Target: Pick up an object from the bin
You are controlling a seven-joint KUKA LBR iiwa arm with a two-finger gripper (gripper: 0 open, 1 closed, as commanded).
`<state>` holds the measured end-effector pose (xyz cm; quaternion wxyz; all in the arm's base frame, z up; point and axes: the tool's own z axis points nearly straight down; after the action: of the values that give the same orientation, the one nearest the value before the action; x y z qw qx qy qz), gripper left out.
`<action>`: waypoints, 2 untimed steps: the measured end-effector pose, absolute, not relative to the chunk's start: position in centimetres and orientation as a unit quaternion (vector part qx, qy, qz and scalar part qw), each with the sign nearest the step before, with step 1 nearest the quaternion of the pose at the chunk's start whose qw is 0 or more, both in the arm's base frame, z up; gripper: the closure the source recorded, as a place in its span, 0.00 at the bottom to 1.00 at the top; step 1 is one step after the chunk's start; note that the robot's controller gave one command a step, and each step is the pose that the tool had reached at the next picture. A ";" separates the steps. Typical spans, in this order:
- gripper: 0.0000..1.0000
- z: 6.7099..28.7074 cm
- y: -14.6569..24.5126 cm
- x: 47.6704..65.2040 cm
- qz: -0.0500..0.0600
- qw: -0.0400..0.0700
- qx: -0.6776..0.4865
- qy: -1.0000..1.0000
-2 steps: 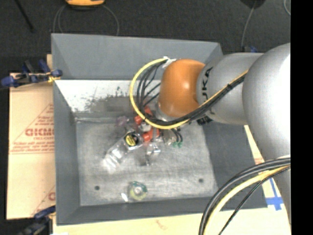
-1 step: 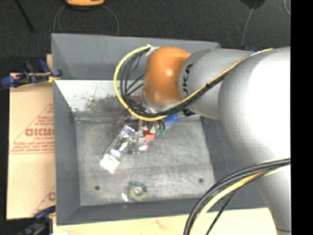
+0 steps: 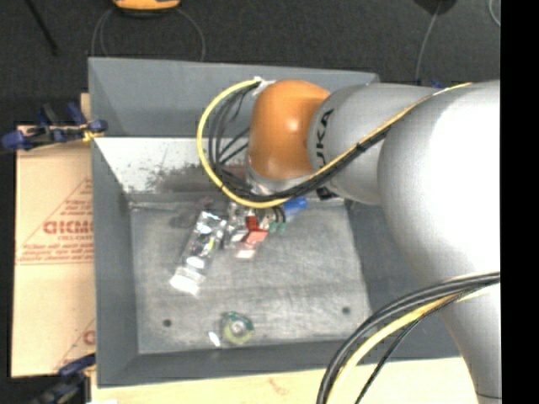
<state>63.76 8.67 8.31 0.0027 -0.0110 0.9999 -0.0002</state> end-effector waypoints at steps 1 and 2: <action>1.00 9.0 14.5 59.1 0.001 0.001 0.033 0.999; 0.00 9.0 14.2 59.3 0.000 0.001 0.034 0.999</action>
Offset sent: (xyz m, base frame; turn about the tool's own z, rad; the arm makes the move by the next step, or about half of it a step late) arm -0.0458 0.0557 0.0063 0.0922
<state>59.26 14.20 8.98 0.0012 0.0340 0.9994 0.0004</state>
